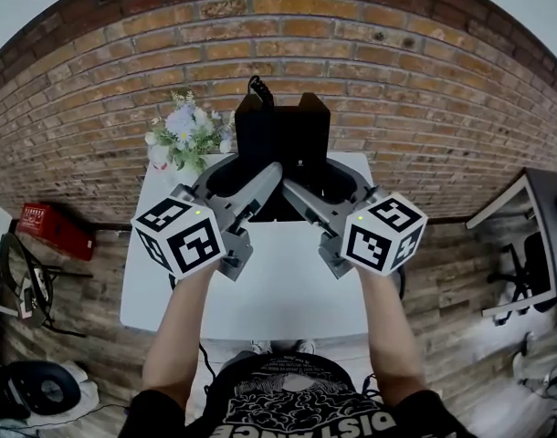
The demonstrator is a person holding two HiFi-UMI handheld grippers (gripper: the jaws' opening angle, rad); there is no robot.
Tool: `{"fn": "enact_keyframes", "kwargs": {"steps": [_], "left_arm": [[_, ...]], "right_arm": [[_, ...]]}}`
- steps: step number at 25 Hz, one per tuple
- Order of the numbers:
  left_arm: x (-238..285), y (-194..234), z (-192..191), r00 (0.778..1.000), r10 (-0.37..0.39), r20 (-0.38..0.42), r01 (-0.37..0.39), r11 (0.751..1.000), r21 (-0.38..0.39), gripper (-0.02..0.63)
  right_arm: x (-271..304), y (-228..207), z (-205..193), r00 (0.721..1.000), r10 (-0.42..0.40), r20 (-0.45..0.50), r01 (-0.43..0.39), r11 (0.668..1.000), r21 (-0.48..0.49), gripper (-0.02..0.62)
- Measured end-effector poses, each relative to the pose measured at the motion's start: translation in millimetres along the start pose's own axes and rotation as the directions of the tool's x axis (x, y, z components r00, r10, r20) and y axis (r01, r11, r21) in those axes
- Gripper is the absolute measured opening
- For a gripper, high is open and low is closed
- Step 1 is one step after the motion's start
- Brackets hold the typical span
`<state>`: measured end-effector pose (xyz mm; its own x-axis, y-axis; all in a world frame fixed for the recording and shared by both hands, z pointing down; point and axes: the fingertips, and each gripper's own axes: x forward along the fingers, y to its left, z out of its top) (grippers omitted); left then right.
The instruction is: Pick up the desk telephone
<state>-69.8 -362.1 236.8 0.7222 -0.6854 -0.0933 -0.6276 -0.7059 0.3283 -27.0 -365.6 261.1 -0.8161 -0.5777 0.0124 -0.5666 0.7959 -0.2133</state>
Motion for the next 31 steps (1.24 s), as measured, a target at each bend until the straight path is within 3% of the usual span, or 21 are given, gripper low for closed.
{"fn": "enact_keyframes", "kwargs": {"steps": [8,31], "left_arm": [[-4,-15,18,0.999,-0.014,0.047,0.011,0.998,0.055,0.19],[0,-9,10,0.999,0.006,0.032,-0.007,1.0,0.028,0.19]], "right_arm": [[-6,10,21,0.999,0.024,0.043,-0.02,0.997,-0.079,0.267],[-4,4,12,1.0,0.025,0.012,-0.024,0.997,-0.068,0.268]]}}
